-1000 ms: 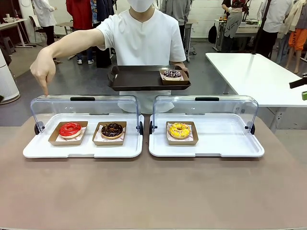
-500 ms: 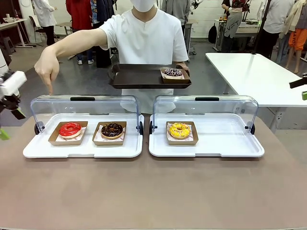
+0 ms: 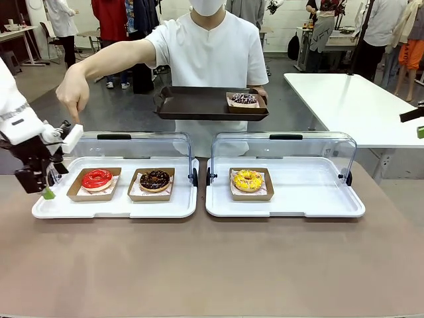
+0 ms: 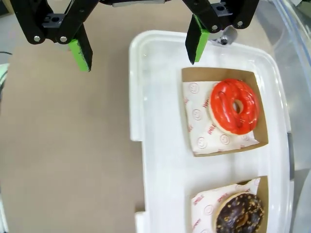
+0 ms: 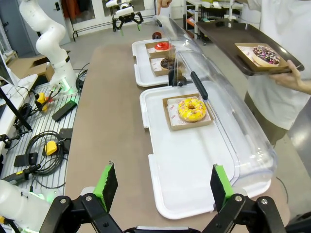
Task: Provide the desired donut to the person.
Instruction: Pick up and lift the Paper togo box containing the Donut pointed at by the person.
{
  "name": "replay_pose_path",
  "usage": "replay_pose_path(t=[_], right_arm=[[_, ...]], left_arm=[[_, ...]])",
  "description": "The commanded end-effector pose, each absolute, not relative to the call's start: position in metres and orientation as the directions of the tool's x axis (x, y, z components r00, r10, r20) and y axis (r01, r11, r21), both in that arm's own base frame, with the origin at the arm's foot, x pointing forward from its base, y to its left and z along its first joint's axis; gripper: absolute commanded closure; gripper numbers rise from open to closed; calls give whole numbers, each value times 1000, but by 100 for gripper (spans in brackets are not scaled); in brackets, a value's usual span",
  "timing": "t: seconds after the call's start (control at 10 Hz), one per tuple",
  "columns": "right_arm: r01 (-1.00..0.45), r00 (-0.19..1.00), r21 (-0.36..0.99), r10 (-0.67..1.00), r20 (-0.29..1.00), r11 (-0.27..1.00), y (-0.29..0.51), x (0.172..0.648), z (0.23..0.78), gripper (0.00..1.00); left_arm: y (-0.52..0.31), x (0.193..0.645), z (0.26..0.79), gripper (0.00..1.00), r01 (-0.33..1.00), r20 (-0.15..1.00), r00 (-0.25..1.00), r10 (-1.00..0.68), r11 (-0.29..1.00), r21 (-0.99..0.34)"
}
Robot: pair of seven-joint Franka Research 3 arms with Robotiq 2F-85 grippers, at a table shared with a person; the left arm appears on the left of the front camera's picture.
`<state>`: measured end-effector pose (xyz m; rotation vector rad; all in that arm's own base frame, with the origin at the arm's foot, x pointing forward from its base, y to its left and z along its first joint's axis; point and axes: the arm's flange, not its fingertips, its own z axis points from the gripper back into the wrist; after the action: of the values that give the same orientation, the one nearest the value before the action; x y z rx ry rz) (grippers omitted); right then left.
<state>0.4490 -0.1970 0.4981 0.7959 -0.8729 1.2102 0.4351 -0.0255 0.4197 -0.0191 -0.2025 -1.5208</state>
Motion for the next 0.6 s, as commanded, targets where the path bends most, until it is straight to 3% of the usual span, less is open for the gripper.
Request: replay_pose_path(t=[0.0,0.5], right_arm=[[-981,129,51,440,889,185,-197,450,497,0],[-981,129,51,440,889,185,-197,450,497,0]], left_arm=[[-30,444,408,0,985,116,49,-992,67,156],[-29,446,407,0,988,138,34,-990,54,147]])
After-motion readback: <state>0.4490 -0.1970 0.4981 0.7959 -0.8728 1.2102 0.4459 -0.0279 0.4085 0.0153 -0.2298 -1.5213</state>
